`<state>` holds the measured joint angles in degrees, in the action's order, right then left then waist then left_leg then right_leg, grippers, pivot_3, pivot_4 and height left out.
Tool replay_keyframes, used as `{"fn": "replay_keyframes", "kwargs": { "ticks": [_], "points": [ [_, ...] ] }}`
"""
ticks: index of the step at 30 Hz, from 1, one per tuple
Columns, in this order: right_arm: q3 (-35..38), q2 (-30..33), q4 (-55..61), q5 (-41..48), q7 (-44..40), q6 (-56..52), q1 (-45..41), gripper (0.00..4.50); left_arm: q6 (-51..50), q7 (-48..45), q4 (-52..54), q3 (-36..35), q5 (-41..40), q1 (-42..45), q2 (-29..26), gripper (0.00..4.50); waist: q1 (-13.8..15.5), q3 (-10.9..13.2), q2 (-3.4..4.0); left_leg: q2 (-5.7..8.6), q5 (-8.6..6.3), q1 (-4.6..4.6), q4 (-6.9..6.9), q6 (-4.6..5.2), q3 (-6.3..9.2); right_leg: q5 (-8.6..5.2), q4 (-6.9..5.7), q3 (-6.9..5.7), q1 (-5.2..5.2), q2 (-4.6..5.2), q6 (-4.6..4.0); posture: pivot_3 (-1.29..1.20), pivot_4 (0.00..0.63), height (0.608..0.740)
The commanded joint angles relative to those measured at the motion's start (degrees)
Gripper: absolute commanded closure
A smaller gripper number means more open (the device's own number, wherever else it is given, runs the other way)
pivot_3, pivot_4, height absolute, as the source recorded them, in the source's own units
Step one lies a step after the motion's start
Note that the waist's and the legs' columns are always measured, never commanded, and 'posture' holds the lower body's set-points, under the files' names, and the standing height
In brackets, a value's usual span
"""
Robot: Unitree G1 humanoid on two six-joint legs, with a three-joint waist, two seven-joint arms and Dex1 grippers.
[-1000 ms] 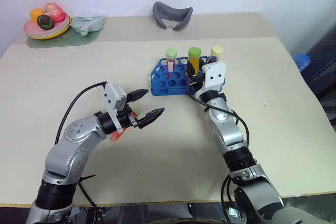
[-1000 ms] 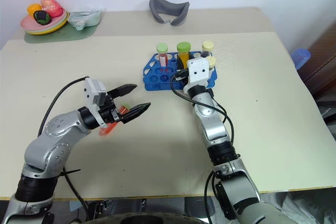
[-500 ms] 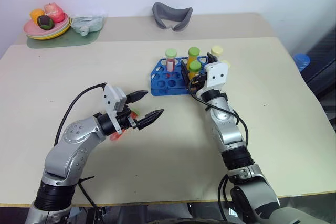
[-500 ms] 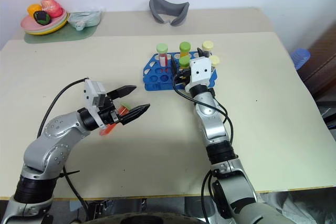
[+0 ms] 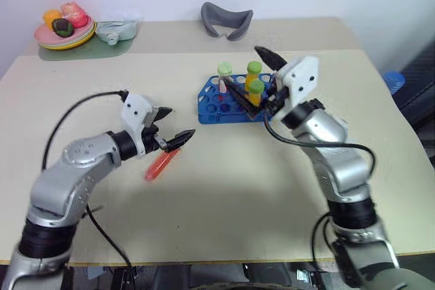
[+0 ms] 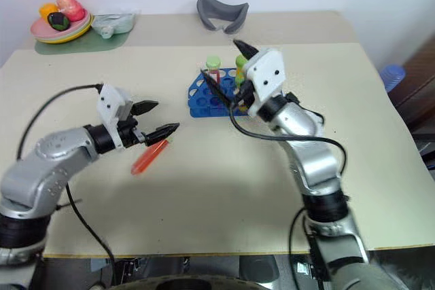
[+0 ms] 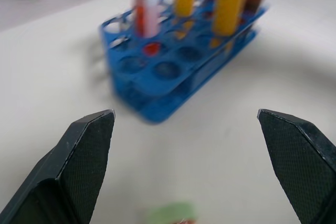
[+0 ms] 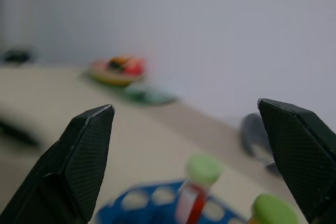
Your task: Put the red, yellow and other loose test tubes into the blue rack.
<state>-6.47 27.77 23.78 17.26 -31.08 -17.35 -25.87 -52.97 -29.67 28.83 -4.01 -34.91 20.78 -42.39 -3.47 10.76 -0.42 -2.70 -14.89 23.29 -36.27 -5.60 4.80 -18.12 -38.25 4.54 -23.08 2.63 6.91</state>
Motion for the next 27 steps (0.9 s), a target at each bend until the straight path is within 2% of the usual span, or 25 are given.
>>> {"fn": "replay_keyframes", "kwargs": {
  "ticks": [1, 3, 6, 8, 11, 27],
  "points": [
    [0.98, 7.93, 6.23, 4.32, -10.41, -3.57, 3.55, 0.04, -16.44, 1.08, 4.40, 0.06, -4.23, 4.92, -5.51, 0.00, -0.14, 0.01, 0.00, 0.00, -0.01, -0.02, 0.02, 0.02, 0.00, 0.00, 0.02, 0.00, 0.01, 0.00, 0.00, 0.00, 0.150, 0.740],
    [1.52, 12.72, 8.31, 6.43, -15.22, -4.89, 6.44, 0.04, -27.53, 2.62, 2.99, 1.31, -5.94, 9.94, -5.87, 0.00, -0.23, 0.02, -0.01, -0.01, -0.02, -0.03, 0.02, 0.03, 0.01, 0.00, 0.00, 0.00, 0.01, -0.04, 0.00, 0.00, 0.150, 0.740],
    [2.34, 17.49, 10.33, 9.38, -20.56, -6.57, 9.85, 0.04, -38.75, 2.43, 0.59, 11.90, -6.31, 17.97, -10.71, 0.00, -0.56, 0.04, -0.06, 0.00, -0.02, -0.06, -0.04, 0.03, 0.00, 0.00, -0.05, 0.02, 0.03, -0.06, 0.00, 0.00, 0.150, 0.740],
    [2.39, 18.10, 10.70, 9.71, -21.22, -6.86, 10.59, 0.04, -39.53, 3.19, -0.61, 16.52, -6.32, 20.37, -12.88, 0.00, -0.75, 0.05, -0.07, -0.01, -0.02, -0.10, -0.05, 0.03, 0.00, 0.00, -0.07, 0.04, 0.05, -0.08, 0.00, 0.00, 0.150, 0.740],
    [1.90, 17.46, 11.33, 9.62, -20.66, -7.39, 10.75, 0.04, -39.53, 5.49, -4.95, 19.38, -6.80, 22.32, -12.39, 0.00, -0.48, 0.05, -0.07, -0.02, -0.02, -0.21, 0.01, 0.03, -0.01, -0.01, -0.09, 0.06, 0.09, -0.10, -0.01, 0.00, 0.150, 0.740],
    [-0.43, 13.77, 15.19, 7.97, -16.08, -9.33, 12.43, 0.04, -39.53, 21.72, -15.42, 23.98, -16.15, 27.58, -3.46, 0.00, 0.95, 0.07, -0.12, 0.00, -0.01, -0.07, -0.11, 0.02, 0.00, -0.01, -0.01, 0.02, 0.09, -0.04, -0.01, 0.00, 0.150, 0.740]
  ]
}}
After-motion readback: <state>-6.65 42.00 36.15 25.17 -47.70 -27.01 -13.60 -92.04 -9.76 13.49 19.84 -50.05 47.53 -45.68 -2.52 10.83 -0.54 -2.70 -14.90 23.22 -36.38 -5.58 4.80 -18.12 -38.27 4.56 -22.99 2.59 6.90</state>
